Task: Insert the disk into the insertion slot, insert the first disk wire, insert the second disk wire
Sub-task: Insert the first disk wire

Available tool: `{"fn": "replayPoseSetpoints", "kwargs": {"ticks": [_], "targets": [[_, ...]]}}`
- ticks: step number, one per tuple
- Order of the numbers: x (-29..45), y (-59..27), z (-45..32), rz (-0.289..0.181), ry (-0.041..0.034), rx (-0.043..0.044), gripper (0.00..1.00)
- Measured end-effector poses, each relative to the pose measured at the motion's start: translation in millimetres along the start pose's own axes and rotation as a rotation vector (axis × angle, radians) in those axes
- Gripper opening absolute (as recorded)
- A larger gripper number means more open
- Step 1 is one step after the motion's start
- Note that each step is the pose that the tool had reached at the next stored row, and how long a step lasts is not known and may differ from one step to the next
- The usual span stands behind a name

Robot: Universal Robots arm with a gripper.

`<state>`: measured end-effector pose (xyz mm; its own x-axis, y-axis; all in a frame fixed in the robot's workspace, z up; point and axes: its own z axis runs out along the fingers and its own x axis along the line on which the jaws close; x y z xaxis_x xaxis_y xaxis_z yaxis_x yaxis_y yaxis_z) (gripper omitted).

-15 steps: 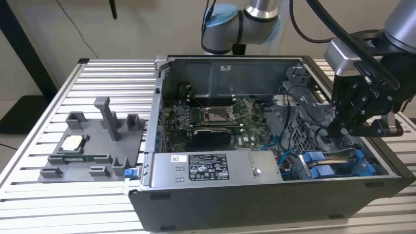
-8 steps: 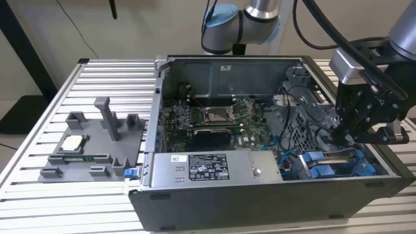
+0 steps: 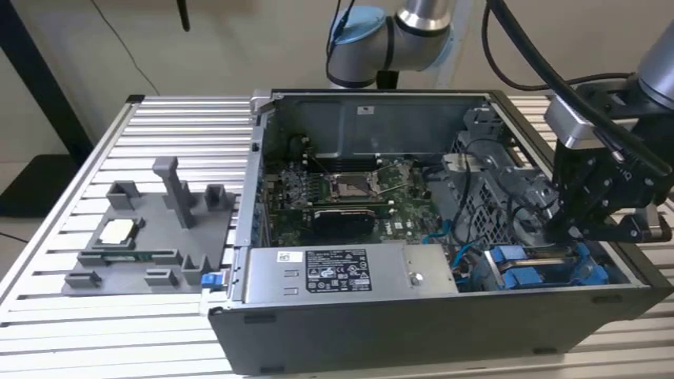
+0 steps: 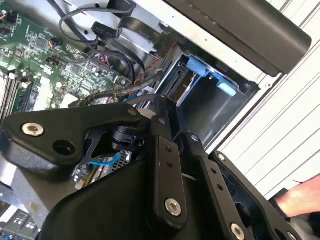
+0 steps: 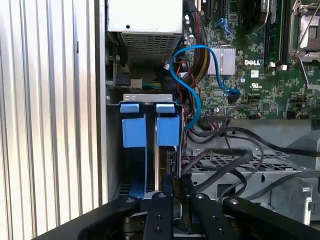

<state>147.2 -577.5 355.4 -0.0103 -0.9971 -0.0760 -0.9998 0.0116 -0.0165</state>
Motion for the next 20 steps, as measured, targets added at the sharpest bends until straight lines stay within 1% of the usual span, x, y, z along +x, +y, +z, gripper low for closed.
{"fn": "replayPoseSetpoints", "kwargs": {"ticks": [2, 5, 8, 15, 20], "targets": [[0.2, -1.1, 2.9, -0.001, 0.0021, 0.0017, 0.19], [0.5, -3.8, 6.8, -0.003, 0.0033, 0.0032, 0.19], [0.5, -6.2, 8.9, -0.007, 0.0035, 0.0031, 0.19], [-1.6, -8.2, 12.4, -0.028, 0.0031, 0.0022, 0.19], [-1.8, -10.5, 15.5, -0.031, 0.0036, 0.0022, 0.19]]}}
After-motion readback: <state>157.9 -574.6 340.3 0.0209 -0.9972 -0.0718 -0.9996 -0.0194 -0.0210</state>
